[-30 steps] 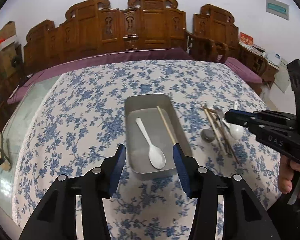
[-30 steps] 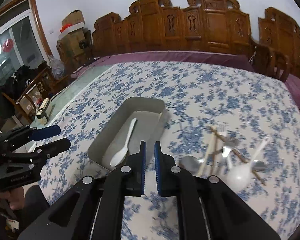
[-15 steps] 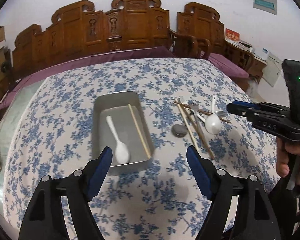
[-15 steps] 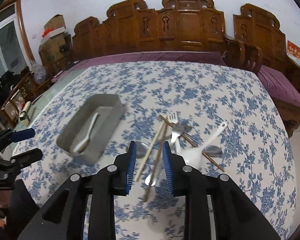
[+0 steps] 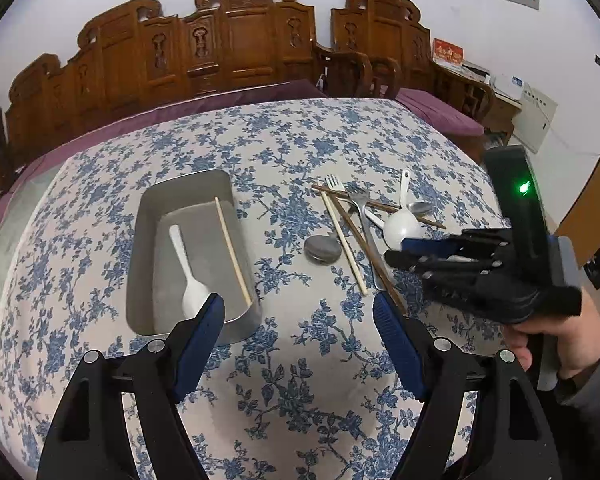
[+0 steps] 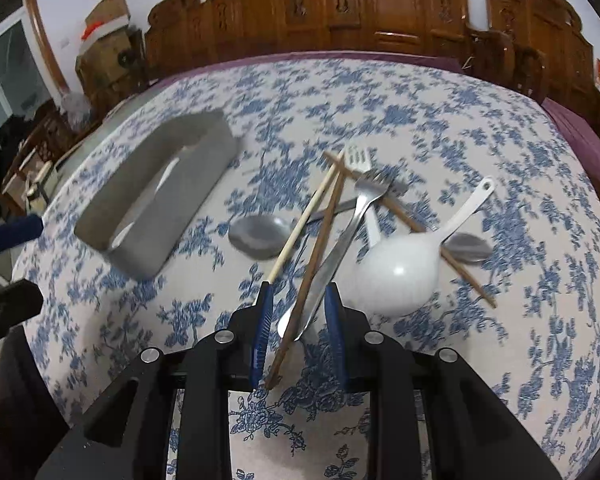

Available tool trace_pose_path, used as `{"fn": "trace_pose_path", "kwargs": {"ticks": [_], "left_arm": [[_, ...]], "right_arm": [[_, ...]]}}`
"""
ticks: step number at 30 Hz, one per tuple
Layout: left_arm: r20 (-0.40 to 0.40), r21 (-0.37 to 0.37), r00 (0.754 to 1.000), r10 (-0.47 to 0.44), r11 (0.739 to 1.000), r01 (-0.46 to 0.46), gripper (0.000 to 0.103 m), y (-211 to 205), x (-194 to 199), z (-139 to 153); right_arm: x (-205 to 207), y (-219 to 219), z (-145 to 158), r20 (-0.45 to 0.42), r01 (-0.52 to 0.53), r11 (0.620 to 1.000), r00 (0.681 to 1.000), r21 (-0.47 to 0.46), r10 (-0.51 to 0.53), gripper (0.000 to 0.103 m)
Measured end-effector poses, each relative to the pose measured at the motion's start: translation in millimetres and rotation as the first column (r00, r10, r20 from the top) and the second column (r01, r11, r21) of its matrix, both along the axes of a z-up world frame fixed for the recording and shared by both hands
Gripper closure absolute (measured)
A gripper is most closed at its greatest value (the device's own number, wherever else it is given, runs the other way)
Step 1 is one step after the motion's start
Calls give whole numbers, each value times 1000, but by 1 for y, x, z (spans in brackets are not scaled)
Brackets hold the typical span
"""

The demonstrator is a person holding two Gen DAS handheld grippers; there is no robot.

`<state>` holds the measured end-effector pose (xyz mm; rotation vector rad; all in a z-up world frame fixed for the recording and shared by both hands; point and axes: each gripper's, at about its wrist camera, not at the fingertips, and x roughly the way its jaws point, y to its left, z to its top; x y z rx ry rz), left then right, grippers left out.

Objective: Organize utensils
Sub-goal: 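Return the right gripper to the pile and grasp a dark wooden chopstick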

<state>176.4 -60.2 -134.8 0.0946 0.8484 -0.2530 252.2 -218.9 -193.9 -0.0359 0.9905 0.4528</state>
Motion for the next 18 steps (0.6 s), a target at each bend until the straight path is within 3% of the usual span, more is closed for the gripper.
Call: {"fn": "trace_pose_path", "kwargs": {"ticks": [9,11,18], "left_arm": [[-16,-4,1000,-2,1000,2,30,-10,-2,-11],[-27,-8,1000,0,1000,0,30,-10,-3,-15],[-37,16,999,-3,1000,4,30,-16,0,-22]], "right_arm": [[3,1,-28,-62,0,999,998,-37,-2,77],[2,-2,-28,-74,7,1000,997,-27,-9,85],[2,-6,-26,-85,7,999,996,-33,-10,97]]}}
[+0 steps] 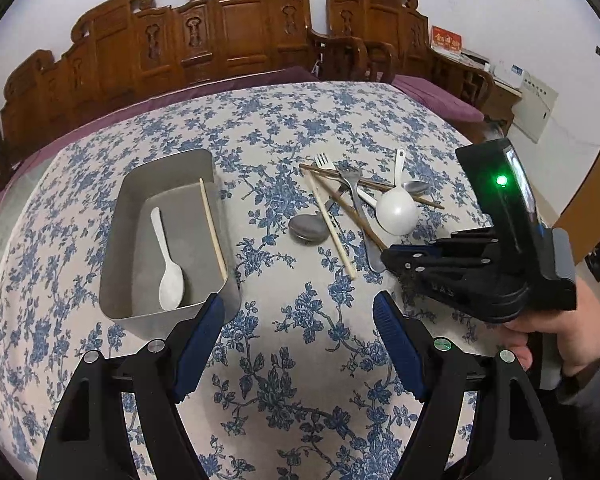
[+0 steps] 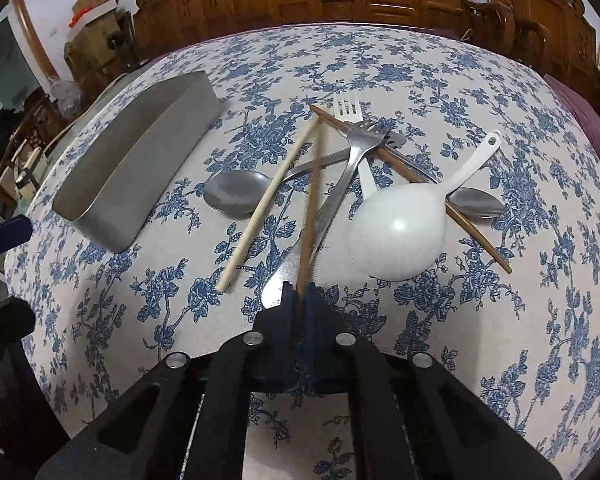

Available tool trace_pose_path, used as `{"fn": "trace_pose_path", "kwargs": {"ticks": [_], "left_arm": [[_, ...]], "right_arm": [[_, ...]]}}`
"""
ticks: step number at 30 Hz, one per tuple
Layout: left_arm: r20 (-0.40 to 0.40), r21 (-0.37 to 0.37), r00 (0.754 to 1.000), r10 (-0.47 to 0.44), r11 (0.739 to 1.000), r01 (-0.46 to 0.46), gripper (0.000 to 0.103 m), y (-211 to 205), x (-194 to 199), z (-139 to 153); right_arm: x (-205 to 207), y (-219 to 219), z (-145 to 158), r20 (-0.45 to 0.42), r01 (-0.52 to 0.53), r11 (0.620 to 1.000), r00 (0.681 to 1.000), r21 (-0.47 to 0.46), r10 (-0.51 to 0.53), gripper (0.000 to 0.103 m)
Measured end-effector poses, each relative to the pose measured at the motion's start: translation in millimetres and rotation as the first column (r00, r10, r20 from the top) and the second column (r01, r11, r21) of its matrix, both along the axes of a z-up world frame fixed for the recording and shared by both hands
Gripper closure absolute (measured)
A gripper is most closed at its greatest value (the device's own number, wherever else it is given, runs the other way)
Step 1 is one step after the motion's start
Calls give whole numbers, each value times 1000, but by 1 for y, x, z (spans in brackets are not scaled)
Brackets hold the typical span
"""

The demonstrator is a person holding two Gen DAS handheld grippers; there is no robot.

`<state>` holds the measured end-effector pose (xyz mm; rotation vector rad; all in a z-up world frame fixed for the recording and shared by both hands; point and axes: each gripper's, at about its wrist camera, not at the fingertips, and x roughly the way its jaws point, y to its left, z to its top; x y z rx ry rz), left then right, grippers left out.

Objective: Organize utensils
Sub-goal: 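Return the right gripper to the pile and grasp a dark wooden chopstick, then grasp another light chopstick with the left gripper while the right gripper holds its chopstick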

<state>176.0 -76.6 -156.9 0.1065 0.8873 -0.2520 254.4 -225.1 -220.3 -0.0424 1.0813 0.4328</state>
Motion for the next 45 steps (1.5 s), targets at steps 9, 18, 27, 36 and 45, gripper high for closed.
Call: {"fn": "trace_pose_path", "kwargs": {"ticks": [9,18,27,36,45], "left_arm": [[-30,21,1000,-3,1000,3,30,-18,19,-19],[-55,27,998,9,1000,-8,30,-38,49,-34],[-117,-4,993,30,1000,-31,51,-57,85,-53],[-172,-21,983,62,998,-67,67,-65,102,-71],[-171,50,980,101,994,-94,98,-58,99,-73]], "right_arm": [[-3,-23,32,43,1,997,999,77,-5,97],[5,-49,49,85,46,993,995,109,-55,97],[12,-64,51,94,74,989,992,126,-86,97],[13,-59,58,110,66,988,991,139,-81,97],[13,-59,58,112,65,988,990,143,-82,97]]}}
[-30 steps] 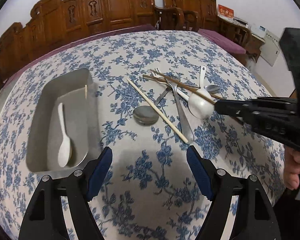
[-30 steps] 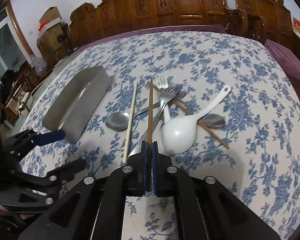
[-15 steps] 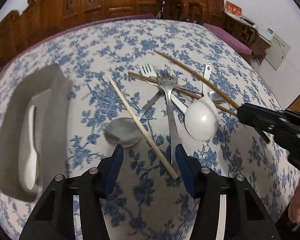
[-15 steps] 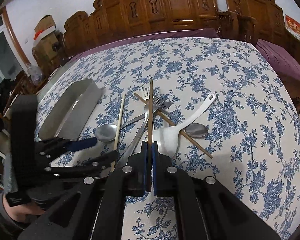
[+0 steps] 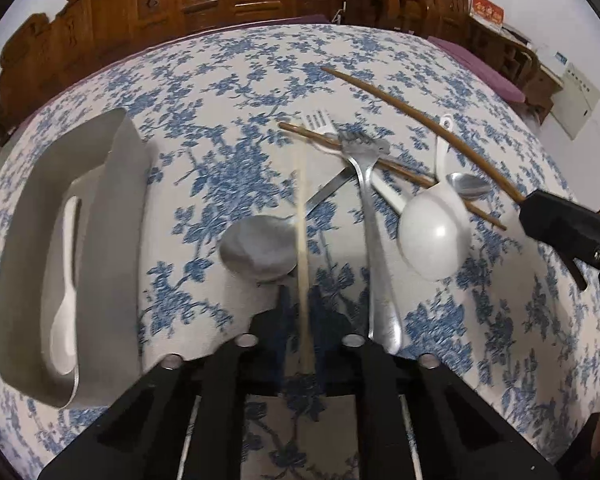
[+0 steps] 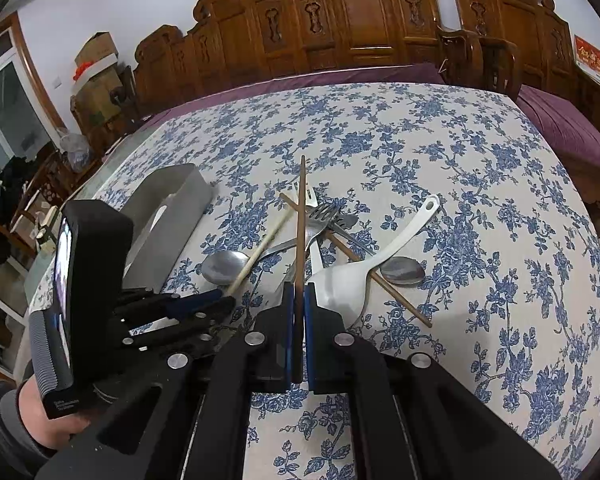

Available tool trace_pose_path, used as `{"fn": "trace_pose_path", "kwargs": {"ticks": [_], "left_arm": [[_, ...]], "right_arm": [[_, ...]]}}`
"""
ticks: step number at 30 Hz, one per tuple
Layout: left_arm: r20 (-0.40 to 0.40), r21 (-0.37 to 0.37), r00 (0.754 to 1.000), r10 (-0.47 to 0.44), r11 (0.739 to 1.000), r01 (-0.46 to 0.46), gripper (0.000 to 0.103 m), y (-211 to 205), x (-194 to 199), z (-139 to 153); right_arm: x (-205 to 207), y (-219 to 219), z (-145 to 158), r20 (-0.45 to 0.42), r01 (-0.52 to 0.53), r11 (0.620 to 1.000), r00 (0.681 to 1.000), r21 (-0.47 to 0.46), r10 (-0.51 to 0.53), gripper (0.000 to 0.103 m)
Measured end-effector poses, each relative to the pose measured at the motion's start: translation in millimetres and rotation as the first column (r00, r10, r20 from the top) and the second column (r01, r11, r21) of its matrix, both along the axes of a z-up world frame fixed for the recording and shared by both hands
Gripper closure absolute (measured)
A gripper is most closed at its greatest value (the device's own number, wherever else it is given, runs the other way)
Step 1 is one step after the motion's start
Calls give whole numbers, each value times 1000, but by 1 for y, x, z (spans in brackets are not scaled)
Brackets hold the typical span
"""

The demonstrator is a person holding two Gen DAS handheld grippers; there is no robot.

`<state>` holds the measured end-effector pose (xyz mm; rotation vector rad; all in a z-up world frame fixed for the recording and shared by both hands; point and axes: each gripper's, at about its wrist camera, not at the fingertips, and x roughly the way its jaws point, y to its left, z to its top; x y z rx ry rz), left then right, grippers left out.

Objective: Organize utensils
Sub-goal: 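Grasp another light chopstick with the left gripper while the right gripper holds its chopstick, then carry the light chopstick into the grey tray with the left gripper and release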

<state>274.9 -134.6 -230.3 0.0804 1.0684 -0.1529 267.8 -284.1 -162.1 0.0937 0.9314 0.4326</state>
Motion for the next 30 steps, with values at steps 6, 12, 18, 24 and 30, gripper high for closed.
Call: {"fn": "trace_pose_path", "kwargs": {"ticks": [6,12,18,24,30], "left_arm": [[17,-12,1000,12,1000,-12,99,13,-13,6],[58,-22,998,4,1000,-3,99,21,-28,24],[121,0,993,-7,1000,7,99,26,-44,43],[153,-2,988,4,1000,-4,99,37,-51,57],[176,-6,984,16,1000,-15,99,48,-55,69]], "right_arm": [[1,2,-1,-3,-2,1000,1000,5,2,97],[0,6,-1,1,-11,1000,1000,7,11,97],[-1,6,-1,0,-11,1000,1000,8,11,97],[-1,10,-3,1,-22,1000,1000,5,22,97],[-3,16,-3,1,-34,999,999,5,34,97]]}}
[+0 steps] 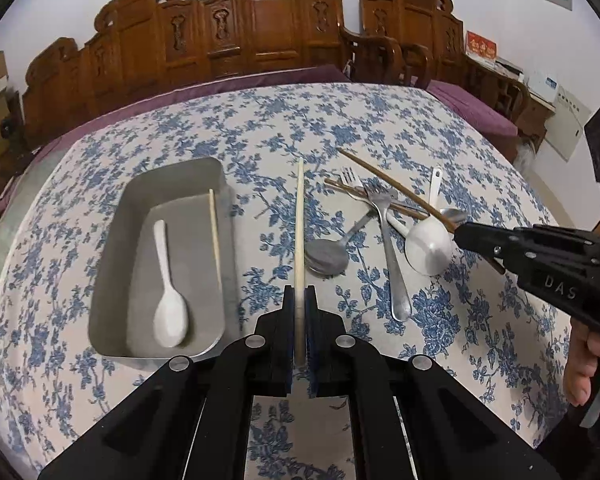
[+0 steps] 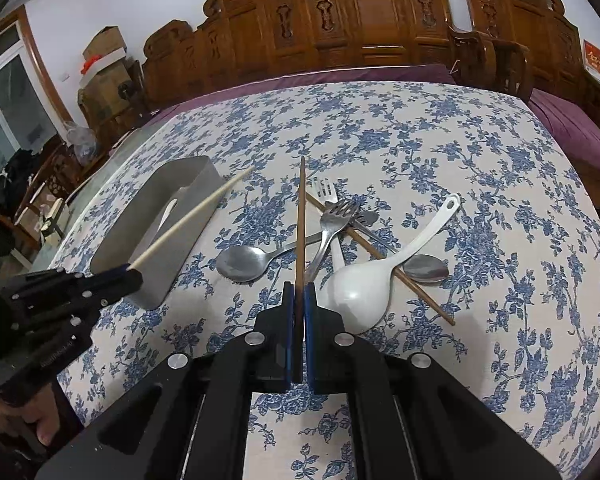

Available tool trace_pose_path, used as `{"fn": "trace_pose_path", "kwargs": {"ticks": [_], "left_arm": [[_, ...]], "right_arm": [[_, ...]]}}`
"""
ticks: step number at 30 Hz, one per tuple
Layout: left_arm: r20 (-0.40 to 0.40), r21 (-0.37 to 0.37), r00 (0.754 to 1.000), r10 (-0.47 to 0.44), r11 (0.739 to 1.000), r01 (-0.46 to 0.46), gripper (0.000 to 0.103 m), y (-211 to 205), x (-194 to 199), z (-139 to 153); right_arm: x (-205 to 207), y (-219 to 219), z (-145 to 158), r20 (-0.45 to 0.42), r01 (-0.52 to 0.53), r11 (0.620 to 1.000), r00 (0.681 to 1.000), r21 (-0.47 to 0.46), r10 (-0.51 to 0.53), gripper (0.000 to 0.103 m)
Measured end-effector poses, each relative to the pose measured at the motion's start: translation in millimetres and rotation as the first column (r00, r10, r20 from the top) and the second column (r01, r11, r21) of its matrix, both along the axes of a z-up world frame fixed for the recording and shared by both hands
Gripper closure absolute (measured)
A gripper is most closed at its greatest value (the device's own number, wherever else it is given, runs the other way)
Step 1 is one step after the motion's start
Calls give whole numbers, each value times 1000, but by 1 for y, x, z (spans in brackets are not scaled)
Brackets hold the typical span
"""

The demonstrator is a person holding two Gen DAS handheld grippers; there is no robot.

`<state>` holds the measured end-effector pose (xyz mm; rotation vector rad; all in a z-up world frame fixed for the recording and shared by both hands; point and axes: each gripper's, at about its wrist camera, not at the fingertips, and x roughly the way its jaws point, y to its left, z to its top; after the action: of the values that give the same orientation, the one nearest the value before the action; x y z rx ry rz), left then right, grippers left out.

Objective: Organize utensils
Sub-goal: 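Carry the light chopstick into the grey tray with the left gripper and release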

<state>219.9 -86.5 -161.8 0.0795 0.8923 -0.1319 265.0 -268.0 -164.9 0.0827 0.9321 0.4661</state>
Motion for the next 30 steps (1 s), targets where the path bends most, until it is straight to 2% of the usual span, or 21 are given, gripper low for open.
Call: {"fn": "trace_pose_path", "kwargs": {"ticks": [19,30], "left_arm": [[40,-5,998,51,999,-51,99,51,-15,20],[9,13,991,131,991,-131,99,94,-2,9]], "right_arm": [[-14,31,-4,-8,-67,998,998,-7,67,97],[-22,44,-7,-6,-87,996,996,-25,87,97]]}}
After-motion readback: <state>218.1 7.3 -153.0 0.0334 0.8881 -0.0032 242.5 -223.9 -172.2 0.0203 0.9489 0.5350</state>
